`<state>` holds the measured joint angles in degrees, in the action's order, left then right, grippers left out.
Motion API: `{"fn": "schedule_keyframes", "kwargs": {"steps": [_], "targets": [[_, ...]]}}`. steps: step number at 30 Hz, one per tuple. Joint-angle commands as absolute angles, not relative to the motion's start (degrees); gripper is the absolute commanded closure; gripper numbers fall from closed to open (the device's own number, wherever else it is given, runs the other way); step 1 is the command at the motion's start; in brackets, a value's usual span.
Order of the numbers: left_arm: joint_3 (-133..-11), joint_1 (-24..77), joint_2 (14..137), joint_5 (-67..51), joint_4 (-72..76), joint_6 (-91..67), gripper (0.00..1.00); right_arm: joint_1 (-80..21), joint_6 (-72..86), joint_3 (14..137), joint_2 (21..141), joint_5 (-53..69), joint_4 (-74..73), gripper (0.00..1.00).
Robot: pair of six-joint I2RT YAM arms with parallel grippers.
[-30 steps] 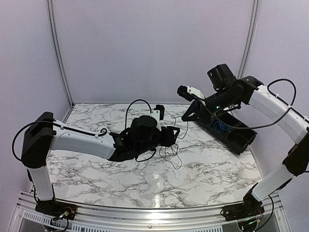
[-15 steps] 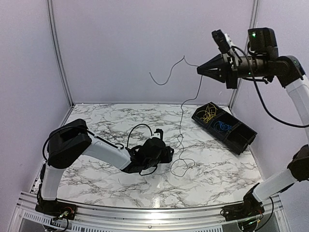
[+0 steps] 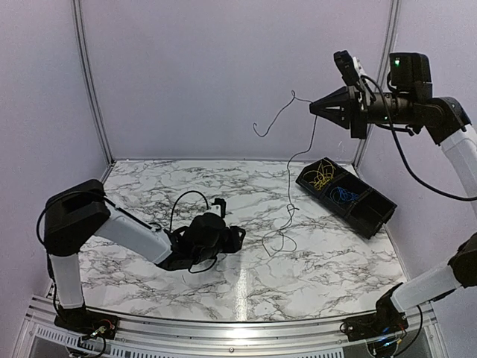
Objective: Untangle the cables
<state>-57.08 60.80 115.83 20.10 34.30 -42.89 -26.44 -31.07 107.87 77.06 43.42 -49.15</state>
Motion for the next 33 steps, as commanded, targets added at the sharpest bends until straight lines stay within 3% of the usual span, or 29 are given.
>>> {"fn": "schedule_keyframes", "kwargs": {"steps": [1, 6, 12, 33], "targets": [[-48.5, 61.6, 105.0, 20.2, 46.0, -34.6, 0.49, -26.1, -28.9, 101.7, 75.9, 41.6, -44.3, 1.00], [-42.8, 63.1, 98.3, 15.1, 47.3, -21.1, 0.44, -26.1, -28.0, 94.8, 74.3, 41.5, -41.2, 1.00], [-42.7, 63.3, 96.8, 7.7, 47.3, -17.2, 0.43, -26.1, -26.6, 93.0, 74.8, 42.1, -39.9, 1.00], [-59.3, 65.4, 110.7, 12.8, 45.1, -2.0, 0.41, -26.1, -25.2, 91.0, 75.7, 44.7, -39.2, 1.00]]}}
